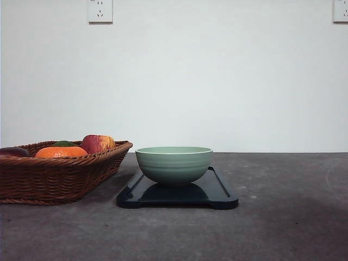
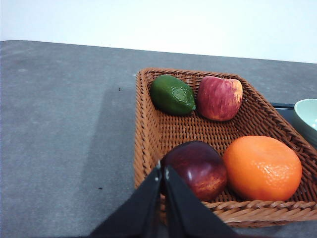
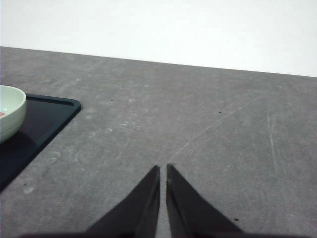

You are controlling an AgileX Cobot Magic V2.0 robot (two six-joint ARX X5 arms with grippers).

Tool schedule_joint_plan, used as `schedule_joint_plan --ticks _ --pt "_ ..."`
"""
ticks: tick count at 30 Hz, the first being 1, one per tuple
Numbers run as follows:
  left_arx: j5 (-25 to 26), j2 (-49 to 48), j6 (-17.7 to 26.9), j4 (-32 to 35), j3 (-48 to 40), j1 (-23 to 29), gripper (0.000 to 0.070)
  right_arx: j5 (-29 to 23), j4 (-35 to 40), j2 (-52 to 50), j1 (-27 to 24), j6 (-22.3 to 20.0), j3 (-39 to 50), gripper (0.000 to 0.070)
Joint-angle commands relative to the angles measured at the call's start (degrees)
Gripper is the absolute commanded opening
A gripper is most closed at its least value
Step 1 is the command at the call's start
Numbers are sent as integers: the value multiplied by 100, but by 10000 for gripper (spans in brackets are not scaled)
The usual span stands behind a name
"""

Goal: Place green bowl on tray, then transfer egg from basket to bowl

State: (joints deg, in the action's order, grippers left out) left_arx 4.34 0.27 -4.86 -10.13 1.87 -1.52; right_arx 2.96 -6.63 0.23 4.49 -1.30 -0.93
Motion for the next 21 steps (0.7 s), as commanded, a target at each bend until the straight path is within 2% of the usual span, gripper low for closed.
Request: schedule_joint_plan --ticks 1,21 --pt "-13 -9 79 -50 -107 11 0 -2 63 -2 2 -24 24 16" --pt "-13 -9 79 -48 -107 11 0 -2 63 -2 2 -24 24 16"
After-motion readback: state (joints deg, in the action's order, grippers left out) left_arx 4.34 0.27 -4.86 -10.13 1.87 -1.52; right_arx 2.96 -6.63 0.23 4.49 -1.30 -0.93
